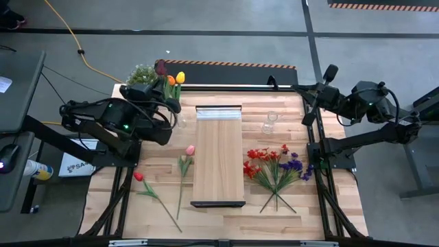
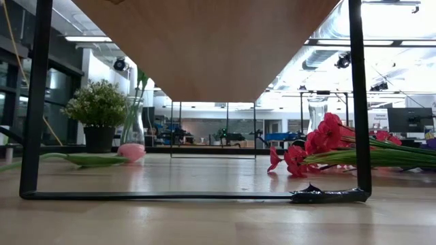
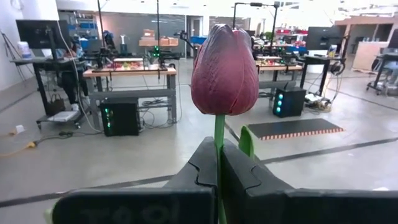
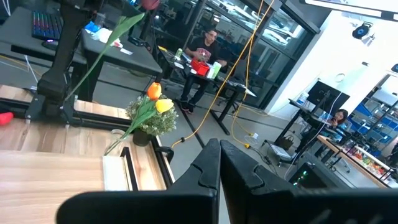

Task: Pick and place flowers into a vace then onto a shelf
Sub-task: Put the dark red tulip into the left transparent vase

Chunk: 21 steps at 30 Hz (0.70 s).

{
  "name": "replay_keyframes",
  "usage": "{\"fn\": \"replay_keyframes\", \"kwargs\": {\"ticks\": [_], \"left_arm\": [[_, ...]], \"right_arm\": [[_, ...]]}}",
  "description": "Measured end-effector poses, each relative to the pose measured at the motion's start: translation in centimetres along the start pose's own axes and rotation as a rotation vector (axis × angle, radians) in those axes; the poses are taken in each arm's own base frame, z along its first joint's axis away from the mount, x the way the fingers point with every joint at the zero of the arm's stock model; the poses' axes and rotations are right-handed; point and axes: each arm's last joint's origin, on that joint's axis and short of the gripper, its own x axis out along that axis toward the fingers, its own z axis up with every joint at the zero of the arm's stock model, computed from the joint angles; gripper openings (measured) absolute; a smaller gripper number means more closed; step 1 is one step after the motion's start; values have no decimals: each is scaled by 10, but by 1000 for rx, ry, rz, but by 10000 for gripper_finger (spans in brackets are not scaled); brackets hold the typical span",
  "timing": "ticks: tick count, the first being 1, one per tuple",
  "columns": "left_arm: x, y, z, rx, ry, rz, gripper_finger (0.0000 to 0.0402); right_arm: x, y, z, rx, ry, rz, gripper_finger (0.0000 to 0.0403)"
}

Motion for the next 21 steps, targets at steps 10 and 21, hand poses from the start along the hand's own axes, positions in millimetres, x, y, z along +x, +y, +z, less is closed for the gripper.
{"fn": "replay_keyframes", "kwargs": {"ticks": [10, 21], "left_arm": [[0, 17, 57, 100, -1, 1, 33], [0, 35, 108, 240, -2, 4, 33]], "right_arm": [[0, 0, 0, 0, 0, 0, 0], [0, 0, 0, 0, 0, 0, 0]]}}
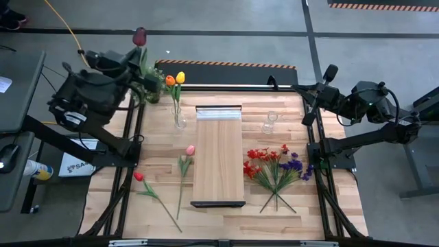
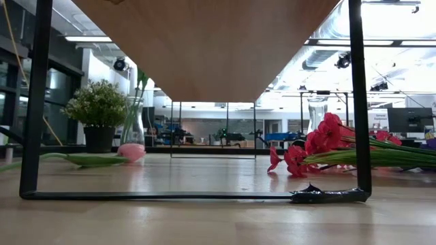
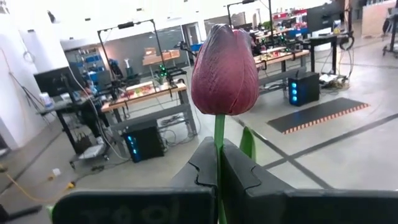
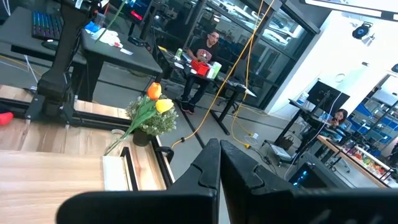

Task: Pick and place flowers into a vace then onto a shelf
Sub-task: Put the dark red tulip into the left transparent vase

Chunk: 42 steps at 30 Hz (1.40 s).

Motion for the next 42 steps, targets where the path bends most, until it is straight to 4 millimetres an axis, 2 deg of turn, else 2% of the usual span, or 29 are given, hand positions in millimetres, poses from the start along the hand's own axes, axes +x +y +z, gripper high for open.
{"fn": "replay_keyframes", "kwargs": {"ticks": [5, 8, 15, 22, 27, 33, 42], "left_arm": [[0, 4, 2, 49, 0, -5, 33], [0, 14, 3, 30, 0, -4, 33], [0, 22, 3, 5, 0, -3, 33], [0, 55, -8, -110, 0, -4, 33], [0, 68, -19, -120, 0, -4, 33], [0, 81, -31, -96, 1, -4, 33], [0, 114, -41, -149, 0, -3, 33]], "right_arm": [[0, 0, 0, 0, 0, 0, 0], [0, 0, 0, 0, 0, 1, 0], [1, 0, 1, 10, -5, -2, 0], [1, 0, 1, 27, -5, -1, 0], [2, 1, 1, 31, -7, -2, 0], [12, 3, 7, 60, -40, -33, 0], [40, 17, 12, 57, -45, -51, 0]]}}
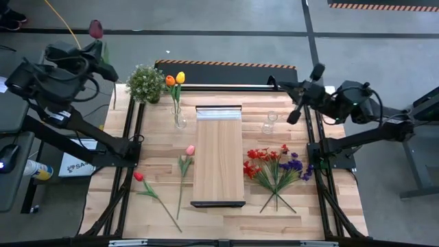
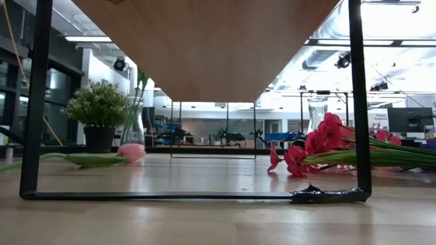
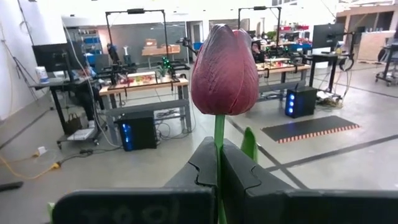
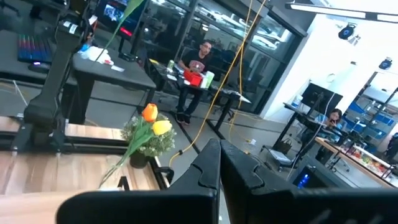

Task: Pick and place flowers into a vace then onto a shelf
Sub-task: Put the dark red tulip into the left transparent vase

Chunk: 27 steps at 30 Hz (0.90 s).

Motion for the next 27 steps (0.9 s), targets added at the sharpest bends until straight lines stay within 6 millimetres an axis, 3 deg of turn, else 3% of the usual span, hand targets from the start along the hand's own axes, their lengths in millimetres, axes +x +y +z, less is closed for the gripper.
{"fn": "replay_keyframes", "kwargs": {"ticks": [7, 13, 27], "left_arm": [[0, 19, -12, -22, -1, 2, 33], [0, 21, -28, -52, -1, 1, 33], [-9, -41, -98, -144, 7, -118, 33]], "right_arm": [[20, 12, -4, -17, 52, -56, 0], [30, 17, -4, -23, 65, -93, 0], [30, 14, -3, -43, 79, -169, 0]]}}
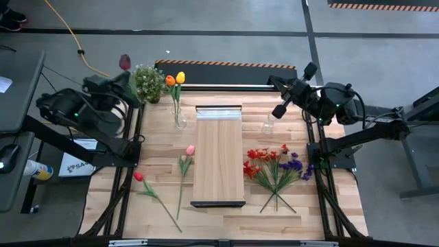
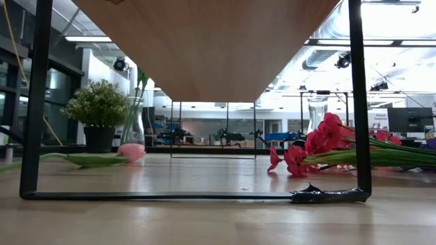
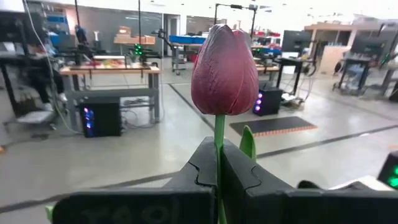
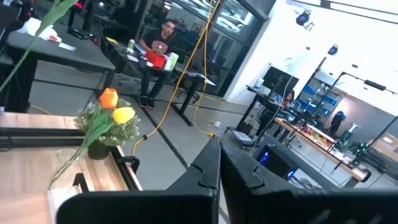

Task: Pick and place flowers into a vace then onto a shelf
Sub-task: Put the dark red tulip into the left transparent vase

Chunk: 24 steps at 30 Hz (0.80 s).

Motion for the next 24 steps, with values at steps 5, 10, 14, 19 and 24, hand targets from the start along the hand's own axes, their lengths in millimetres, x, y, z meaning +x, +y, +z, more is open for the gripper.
{"fn": "replay_keyframes", "kwargs": {"ticks": [5, 10, 14, 19, 24], "left_arm": [[0, -12, -17, -81, 0, -3, 33], [0, -28, -26, -107, -1, -1, 33], [0, -39, -30, -110, -1, -1, 33], [0, -44, -33, -135, -1, 0, 33], [3, -41, -28, -156, -6, 23, 33]], "right_arm": [[0, 0, 0, -8, -1, 3, 0], [-2, -1, 0, -49, -5, 2, 0], [-4, -4, 1, -64, -10, -1, 0], [-5, -5, 1, -104, -15, -4, 0], [-5, -5, 1, -115, -15, -3, 0]]}}
